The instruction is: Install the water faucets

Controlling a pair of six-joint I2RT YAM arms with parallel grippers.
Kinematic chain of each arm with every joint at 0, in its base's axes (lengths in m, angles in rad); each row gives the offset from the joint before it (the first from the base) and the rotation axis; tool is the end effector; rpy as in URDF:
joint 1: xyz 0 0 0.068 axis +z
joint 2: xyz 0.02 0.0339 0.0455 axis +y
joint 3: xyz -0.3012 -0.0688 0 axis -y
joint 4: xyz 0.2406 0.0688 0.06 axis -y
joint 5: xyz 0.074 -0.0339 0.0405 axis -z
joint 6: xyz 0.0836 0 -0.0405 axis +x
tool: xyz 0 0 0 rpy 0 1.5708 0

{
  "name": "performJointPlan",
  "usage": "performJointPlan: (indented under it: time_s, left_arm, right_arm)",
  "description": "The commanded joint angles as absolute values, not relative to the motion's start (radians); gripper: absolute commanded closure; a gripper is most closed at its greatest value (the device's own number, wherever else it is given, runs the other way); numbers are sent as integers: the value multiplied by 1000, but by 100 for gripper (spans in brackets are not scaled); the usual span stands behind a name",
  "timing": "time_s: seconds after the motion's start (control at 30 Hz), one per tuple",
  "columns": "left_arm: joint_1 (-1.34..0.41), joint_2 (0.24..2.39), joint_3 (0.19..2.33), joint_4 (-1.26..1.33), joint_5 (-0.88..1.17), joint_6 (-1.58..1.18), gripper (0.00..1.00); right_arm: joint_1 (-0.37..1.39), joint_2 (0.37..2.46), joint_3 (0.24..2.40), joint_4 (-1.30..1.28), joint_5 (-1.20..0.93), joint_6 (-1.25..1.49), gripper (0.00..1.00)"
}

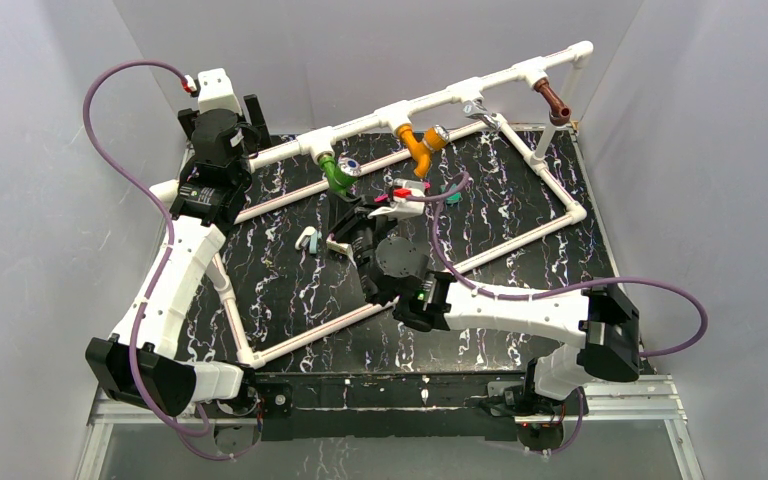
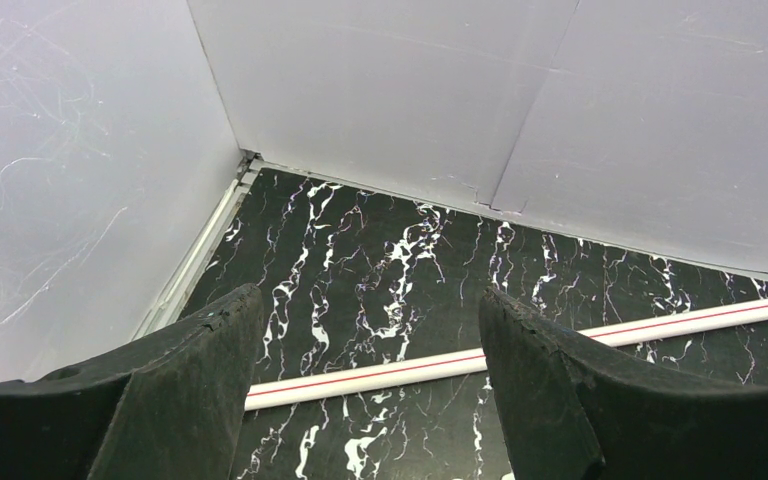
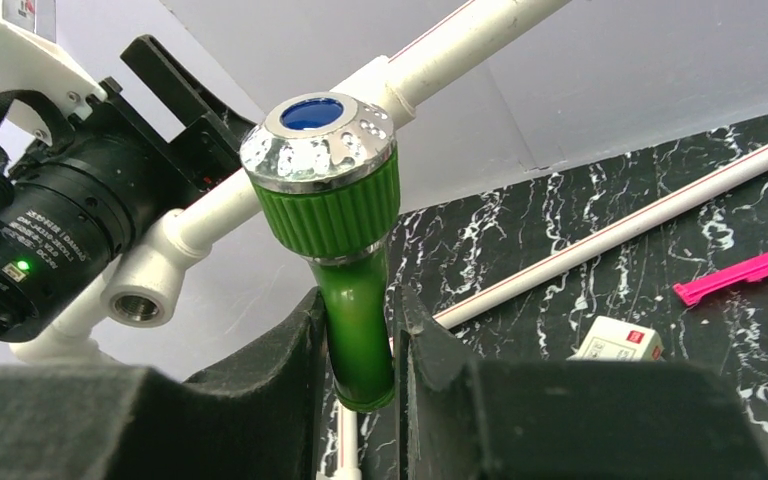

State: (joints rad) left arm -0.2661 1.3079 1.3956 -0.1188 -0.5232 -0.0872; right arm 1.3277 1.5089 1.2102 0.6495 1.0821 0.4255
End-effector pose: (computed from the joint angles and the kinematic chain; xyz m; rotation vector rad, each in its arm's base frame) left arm 0.3221 -0.0445 0.4806 -0.2619 1.5780 0.1443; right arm 0.1572 0.3271 0.4396 0.3729 1.4074 0.7896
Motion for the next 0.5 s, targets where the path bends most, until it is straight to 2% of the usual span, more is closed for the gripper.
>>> performJointPlan:
  time_s: [0.0, 0.27, 0.47]
  left_arm:
    - [-303, 1320, 1336, -298, -480, -101, 23]
    - [-309, 1319, 1335, -296, -485, -96, 23]
    - [-310, 1324, 1336, -296, -485, -95, 23]
  right_arm:
    - [1316, 1543, 1262, 740, 1077, 348, 99]
    - [1317, 1550, 1236, 838, 978, -24, 99]
    - [1317, 1534, 1244, 891, 940, -154, 99]
